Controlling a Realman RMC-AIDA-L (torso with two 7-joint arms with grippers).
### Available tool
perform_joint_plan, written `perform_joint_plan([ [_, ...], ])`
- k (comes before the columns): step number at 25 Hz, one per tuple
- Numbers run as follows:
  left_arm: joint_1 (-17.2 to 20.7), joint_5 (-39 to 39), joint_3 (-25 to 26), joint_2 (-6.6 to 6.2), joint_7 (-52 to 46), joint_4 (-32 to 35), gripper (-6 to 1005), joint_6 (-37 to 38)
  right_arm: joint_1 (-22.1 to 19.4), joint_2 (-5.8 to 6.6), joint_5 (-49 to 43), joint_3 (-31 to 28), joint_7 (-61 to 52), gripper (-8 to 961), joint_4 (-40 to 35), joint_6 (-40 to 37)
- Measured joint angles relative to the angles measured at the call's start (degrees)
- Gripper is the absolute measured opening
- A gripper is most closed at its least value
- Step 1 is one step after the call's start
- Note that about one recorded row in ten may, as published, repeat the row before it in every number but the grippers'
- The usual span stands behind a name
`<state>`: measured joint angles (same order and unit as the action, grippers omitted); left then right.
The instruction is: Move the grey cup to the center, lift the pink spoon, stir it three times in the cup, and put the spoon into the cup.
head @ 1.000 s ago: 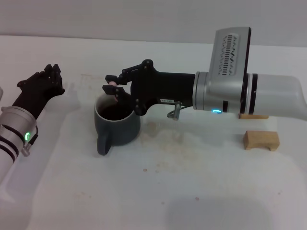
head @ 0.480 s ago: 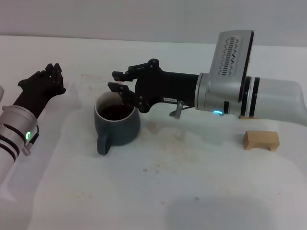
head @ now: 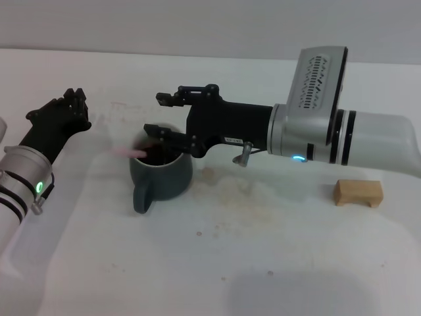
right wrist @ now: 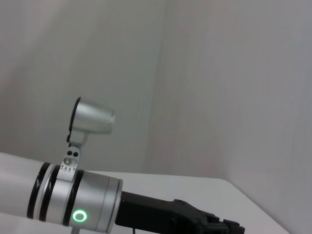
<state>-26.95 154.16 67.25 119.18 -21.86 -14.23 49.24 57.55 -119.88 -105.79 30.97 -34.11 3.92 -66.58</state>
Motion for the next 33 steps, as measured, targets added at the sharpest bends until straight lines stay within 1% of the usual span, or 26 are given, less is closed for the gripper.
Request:
perform_joint_plan([
  [3, 0.1, -0.1, 0.0, 0.00, 0.0, 0.0, 133, 0.0, -0.7, 0.01, 0.0, -1.0, 0.0, 437, -0.1, -0.9],
  [4, 0.2, -0.1, 0.0, 0.00, 0.0, 0.0, 133, 0.0, -1.8, 0.14, 0.0, -1.6, 0.0, 455, -0.1, -3.0],
  [5, 0.2, -0.1, 0.0, 0.00, 0.0, 0.0, 133, 0.0, -1.8, 0.14, 0.0, -1.6, 0.0, 472, -0.1, -3.0],
  [7, 0.3, -0.1, 0.0, 0.00, 0.0, 0.0, 133, 0.0, -3.4, 0.32, 0.1, -2.3, 0.0, 507, -0.3, -5.8],
  [8, 0.4, -0.2, 0.1, 0.00, 0.0, 0.0, 133, 0.0, -5.3, 0.50, 0.1, -3.3, 0.0, 507, -0.8, -8.0],
  [9, 0.4, -0.2, 0.1, 0.00, 0.0, 0.0, 133, 0.0, -6.3, 0.55, 0.1, -3.6, 0.0, 507, -1.2, -9.0],
  [10, 0.4, -0.2, 0.1, 0.00, 0.0, 0.0, 133, 0.0, -6.3, 0.55, 0.1, -3.6, 0.0, 507, -1.2, -9.0],
  [16, 0.2, -0.2, 0.4, 0.00, 0.0, 0.0, 133, -0.1, -12.2, 0.63, 0.1, -6.2, 0.0, 506, -5.9, -16.5],
  [19, -0.1, -0.3, 0.4, 0.00, 0.1, 0.1, 133, -0.1, -15.9, 0.62, 0.1, -10.0, 0.0, 506, -9.1, -18.6],
  [21, -0.1, -0.3, 0.4, 0.00, 0.4, 0.0, 133, -0.1, -18.5, 0.63, 0.2, -13.8, 0.3, 507, -10.9, -18.9],
  [24, 0.0, -0.3, 0.7, 0.00, 0.5, 0.0, 133, 0.5, -23.0, 0.74, 1.0, -21.7, 2.0, 507, -13.4, -19.2],
  [25, 0.3, -0.3, 1.0, -0.01, 0.5, 0.0, 133, 1.3, -26.1, 0.79, 4.3, -26.2, 4.8, 506, -14.4, -19.4],
  [26, 0.3, -0.3, 1.0, -0.01, 0.5, 0.0, 133, 1.3, -26.1, 0.79, 4.3, -26.2, 4.8, 506, -14.4, -19.4],
  [27, 0.4, -0.4, 1.1, -0.03, 0.5, 0.0, 133, 1.8, -27.5, 0.83, 6.8, -27.7, 5.9, 506, -14.6, -19.4],
  [29, 0.9, -0.8, 1.1, -0.07, 0.5, 0.0, 133, 3.4, -30.3, 0.96, 13.2, -29.5, 7.6, 506, -14.8, -19.4],
  [30, 1.6, -1.2, 1.1, -0.11, 0.6, 0.0, 133, 5.8, -32.9, 1.02, 20.5, -30.1, 8.9, 506, -14.8, -19.1],
  [31, 1.6, -1.2, 1.1, -0.11, 0.6, 0.0, 133, 5.8, -32.9, 1.02, 20.5, -30.1, 8.9, 506, -14.8, -19.1],
  [33, 2.3, -2.0, 1.1, -0.15, 0.7, 0.1, 133, 8.7, -34.8, 1.00, 27.1, -30.2, 10.1, 506, -14.4, -18.4],
])
